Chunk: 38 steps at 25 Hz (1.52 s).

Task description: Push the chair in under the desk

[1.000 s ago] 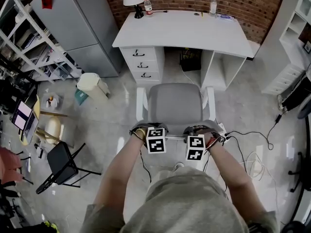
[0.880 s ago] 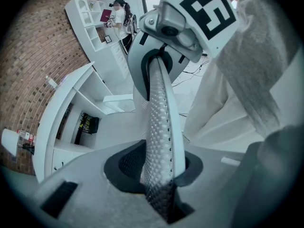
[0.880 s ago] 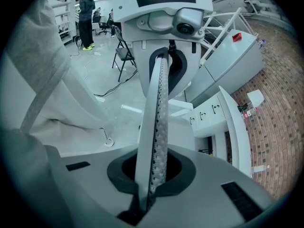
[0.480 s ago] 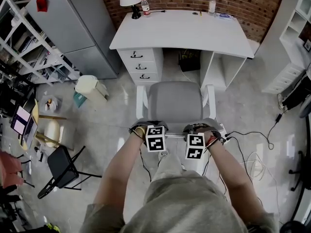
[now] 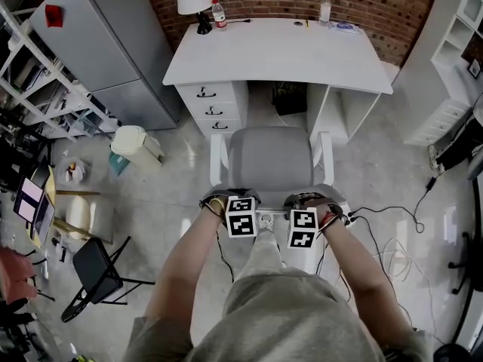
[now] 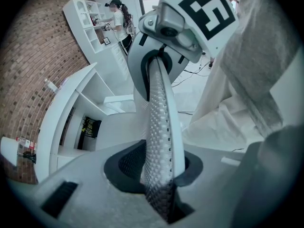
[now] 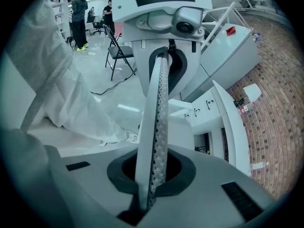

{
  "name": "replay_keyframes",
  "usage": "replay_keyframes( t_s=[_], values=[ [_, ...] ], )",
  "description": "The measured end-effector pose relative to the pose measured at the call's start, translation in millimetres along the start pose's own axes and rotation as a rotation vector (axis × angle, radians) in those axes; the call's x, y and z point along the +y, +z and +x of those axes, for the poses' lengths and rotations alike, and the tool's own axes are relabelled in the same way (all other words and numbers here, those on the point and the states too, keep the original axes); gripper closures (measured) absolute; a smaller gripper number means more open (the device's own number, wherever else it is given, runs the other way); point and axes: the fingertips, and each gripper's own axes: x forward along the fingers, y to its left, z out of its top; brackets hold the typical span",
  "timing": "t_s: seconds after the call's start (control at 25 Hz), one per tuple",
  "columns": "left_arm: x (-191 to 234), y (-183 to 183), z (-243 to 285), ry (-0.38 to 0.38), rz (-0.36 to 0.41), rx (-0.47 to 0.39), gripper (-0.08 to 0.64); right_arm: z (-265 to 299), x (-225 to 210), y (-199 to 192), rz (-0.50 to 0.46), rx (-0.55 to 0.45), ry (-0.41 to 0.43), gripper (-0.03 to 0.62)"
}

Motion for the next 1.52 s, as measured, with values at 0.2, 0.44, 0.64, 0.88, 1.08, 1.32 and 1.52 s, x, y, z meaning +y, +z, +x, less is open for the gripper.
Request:
replay_keyframes(
  t_s=[0.2, 0.44, 0.64, 0.88, 1.08, 1.32, 1.52],
  values=[
    [24.6, -1.5, 1.0, 0.005, 0.015, -0.002, 0.466, 5.3, -22.4, -4.0, 0.008, 0.005, -0.007, 0.578],
    [49.1, 0.2, 3.2, -0.005, 0.019, 0.000, 0.466, 9.9, -45.3, -11.9, 0.015, 0.006, -0.007, 0.578],
    [67.2, -5.2, 7.3, -0.007, 0.027, -0.001, 0.466, 19.2, -61.2, -13.5, 0.024, 0.009, -0.007, 0.578],
    [88.5, -5.8, 11.6, -0.013, 0.035, 0.000, 0.466, 26.3, -80.3, -19.5, 0.031, 0.011, -0.011, 0.578],
    [106.1, -4.4, 14.0, -0.017, 0.041, -0.004, 0.466, 30.7, -96.3, -25.1, 0.040, 0.013, -0.007, 0.578],
    [127.5, -3.7, 19.2, -0.019, 0.048, -0.003, 0.466, 38.0, -114.9, -33.2, 0.049, 0.017, -0.006, 0.578],
    [143.1, -2.5, 19.0, -0.018, 0.054, -0.003, 0.466, 39.4, -129.6, -37.0, 0.055, 0.021, -0.007, 0.578]
  ],
)
